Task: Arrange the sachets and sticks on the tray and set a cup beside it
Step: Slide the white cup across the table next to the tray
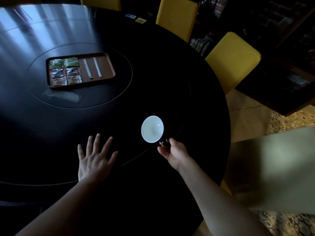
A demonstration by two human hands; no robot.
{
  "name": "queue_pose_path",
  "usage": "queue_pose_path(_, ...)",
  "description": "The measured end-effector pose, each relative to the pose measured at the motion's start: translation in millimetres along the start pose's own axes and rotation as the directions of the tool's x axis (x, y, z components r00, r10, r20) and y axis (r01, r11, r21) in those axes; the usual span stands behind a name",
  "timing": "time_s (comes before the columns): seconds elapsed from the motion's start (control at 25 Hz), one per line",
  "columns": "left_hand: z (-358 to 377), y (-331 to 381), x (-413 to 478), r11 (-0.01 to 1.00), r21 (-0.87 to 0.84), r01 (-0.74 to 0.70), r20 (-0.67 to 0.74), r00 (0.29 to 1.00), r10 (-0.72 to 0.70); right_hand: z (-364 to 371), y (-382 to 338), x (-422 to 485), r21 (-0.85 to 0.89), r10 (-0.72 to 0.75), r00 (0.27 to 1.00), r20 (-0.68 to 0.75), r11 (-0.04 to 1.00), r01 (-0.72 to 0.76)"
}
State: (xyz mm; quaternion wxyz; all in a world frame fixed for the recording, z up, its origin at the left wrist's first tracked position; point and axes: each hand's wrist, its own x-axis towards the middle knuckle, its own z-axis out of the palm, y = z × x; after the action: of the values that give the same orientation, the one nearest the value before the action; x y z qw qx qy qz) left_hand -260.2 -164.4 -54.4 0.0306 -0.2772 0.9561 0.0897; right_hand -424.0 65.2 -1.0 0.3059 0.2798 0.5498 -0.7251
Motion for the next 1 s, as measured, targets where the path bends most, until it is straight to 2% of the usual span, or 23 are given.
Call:
queue_pose_path(0.36, -2.2, 2.3, -0.4, 1.0, 0.0, 0.004, 0.001, 1.0, -0.004, 23.9, -19.3, 11.0, 0.279, 0.093, 0.995, 0.044, 0.955, -0.101)
queue_pose_path(0.6, -0.6, 1.8, -0.1, 1.0, 0.002, 0.004, -0.015, 1.0, -0.004, 24.6, -29.3, 19.6, 0.322, 0.057, 0.998, 0.04, 0.944, -0.067)
queue_pose_path(0.8, 0.7, 0.1, 0.7, 1.0, 0.009, 0.008, -0.018, 1.0, -0.008, 29.9, -40.0, 33.0, 0.357, 0.111, 0.992, 0.065, 0.925, -0.127)
queue_pose_path(1.0, 3.7, -1.1, 1.0, 1.0, 0.017, 0.006, -0.028, 1.0, -0.006, 32.4, -41.5, 44.1, 0.348, 0.11, 0.993, 0.034, 0.93, -0.115)
